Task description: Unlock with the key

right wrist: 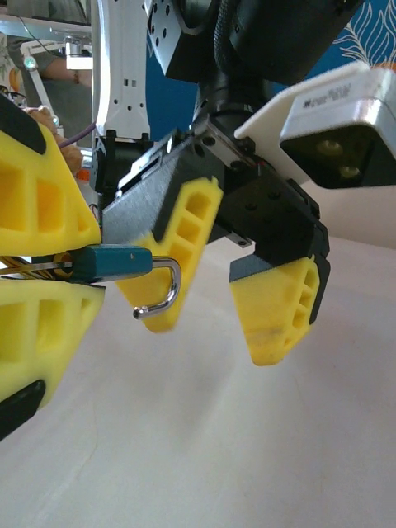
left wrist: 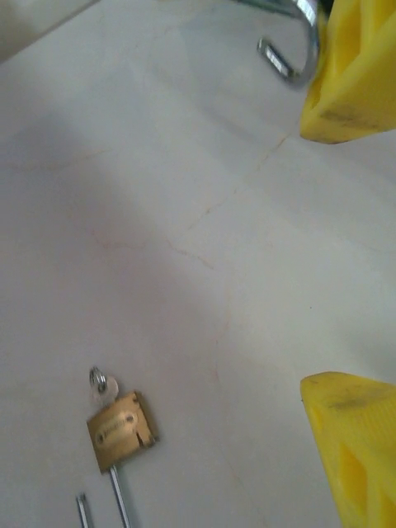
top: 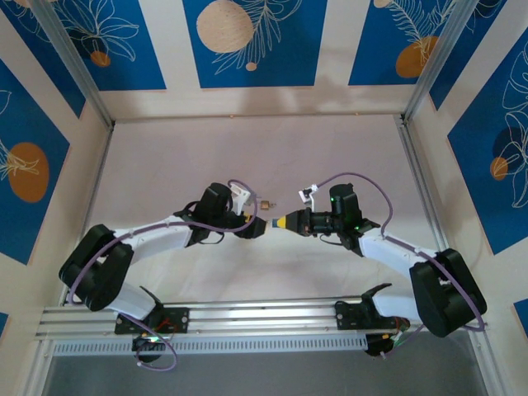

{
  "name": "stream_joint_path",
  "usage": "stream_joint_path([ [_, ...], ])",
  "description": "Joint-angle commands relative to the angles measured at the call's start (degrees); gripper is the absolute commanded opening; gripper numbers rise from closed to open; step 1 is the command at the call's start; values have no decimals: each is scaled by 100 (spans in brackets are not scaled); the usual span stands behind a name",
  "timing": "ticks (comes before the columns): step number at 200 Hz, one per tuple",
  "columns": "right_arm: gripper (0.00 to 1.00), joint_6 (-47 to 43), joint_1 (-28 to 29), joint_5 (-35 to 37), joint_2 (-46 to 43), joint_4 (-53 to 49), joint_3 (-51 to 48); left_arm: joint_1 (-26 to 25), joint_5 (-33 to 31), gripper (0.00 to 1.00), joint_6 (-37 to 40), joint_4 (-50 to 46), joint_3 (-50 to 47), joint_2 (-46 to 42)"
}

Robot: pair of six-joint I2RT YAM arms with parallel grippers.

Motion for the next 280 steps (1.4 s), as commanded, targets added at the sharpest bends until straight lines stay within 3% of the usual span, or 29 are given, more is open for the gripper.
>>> stream_joint_path([
  [1,1,150,143,-154,253,258,-105,37,-821,70,79,-77,-3,-1],
  [70,0,-469,332,415,1540,76,480,88,-2831,78,76,-821,-716,-1830],
  [98,0,-631,395,536,2084,141,766,108,-2972,79,162,-1016,-817,-2377],
  [139,0,-894,484,764,2658,-223,1106,108,-3056,79,271,-1039,-845,-2504],
  [230,1,-1089,425,778,2817,-525,882,113,-3125,80,358,-977,-870,-2706],
  [247,8,-1089,370,724,2809,-563,914,117,-3145,81,361,-1015,-855,-2765],
  [266,26,-1105,290,802,2751,-747,953,112,-3186,87,359,-1077,-807,-2857],
  [273,32,-1098,239,801,2717,-804,972,109,-3199,90,354,-1124,-773,-2899],
  [280,38,-1094,175,801,2689,-879,987,109,-3205,100,344,-1176,-741,-2943],
])
